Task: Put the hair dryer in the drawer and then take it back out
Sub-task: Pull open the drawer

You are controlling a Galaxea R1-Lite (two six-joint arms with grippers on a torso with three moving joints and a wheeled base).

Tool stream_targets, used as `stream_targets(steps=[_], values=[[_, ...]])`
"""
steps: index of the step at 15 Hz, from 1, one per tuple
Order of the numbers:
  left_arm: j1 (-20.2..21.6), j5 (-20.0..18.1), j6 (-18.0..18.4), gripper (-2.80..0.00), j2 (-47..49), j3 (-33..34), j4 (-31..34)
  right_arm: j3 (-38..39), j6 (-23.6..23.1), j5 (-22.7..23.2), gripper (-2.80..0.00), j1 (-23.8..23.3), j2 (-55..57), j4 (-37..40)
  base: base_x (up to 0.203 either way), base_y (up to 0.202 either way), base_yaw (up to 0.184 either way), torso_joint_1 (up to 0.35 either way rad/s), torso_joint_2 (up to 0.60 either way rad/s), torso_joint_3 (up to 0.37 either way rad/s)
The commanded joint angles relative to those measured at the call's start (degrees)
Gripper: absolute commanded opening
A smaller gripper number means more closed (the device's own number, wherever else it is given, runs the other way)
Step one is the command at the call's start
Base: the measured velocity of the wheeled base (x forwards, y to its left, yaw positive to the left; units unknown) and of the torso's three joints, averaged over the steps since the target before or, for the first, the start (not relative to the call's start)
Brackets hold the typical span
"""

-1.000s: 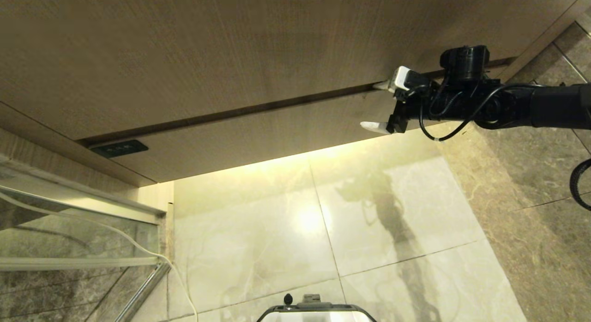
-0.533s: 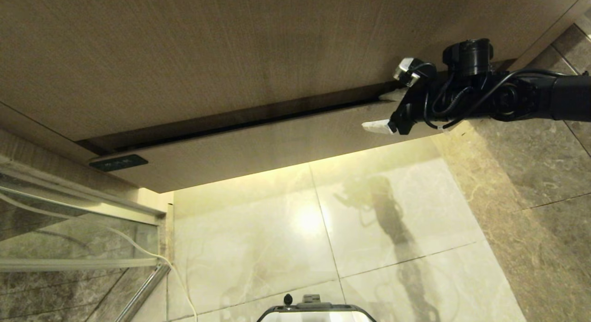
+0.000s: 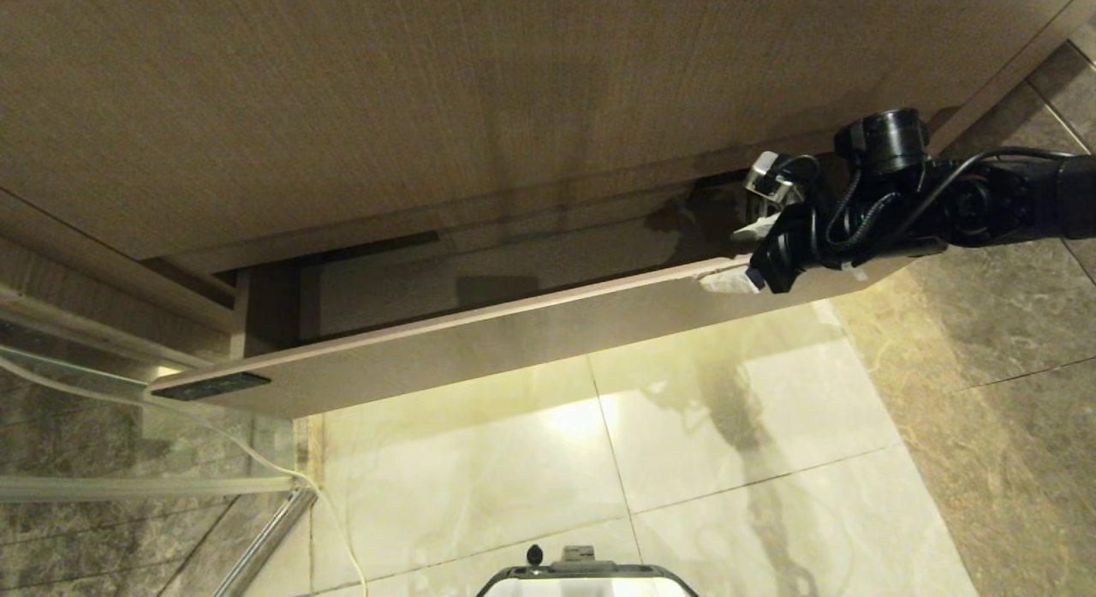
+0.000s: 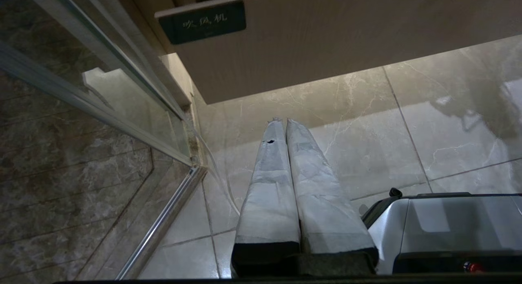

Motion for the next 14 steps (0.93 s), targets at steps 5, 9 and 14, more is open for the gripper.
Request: stream_targets(steps=[5, 9, 14], values=[[-0.04, 0.00, -0.04, -2.80, -0.02, 0.07, -0.01, 20.92, 2.11, -0.08, 0.00, -4.84, -24.32, 21.74, 0.000, 0.000, 0.000, 0.000, 0.00, 0.000], [-0.04, 0.00, -0.04, -2.80, -0.06, 0.04, -0.01, 27.36, 6.46, -3.24, 0.00, -8.77, -33.71, 25.01, 0.000, 0.000, 0.000, 0.000, 0.00, 0.000], [-0.04, 0.00, 0.02, -2.80, -0.03, 0.00, -0.01, 30.71, 10.39, -9.28, 0.00, -17.48, -35.86, 15.40, 0.000, 0.000, 0.000, 0.000, 0.00, 0.000]])
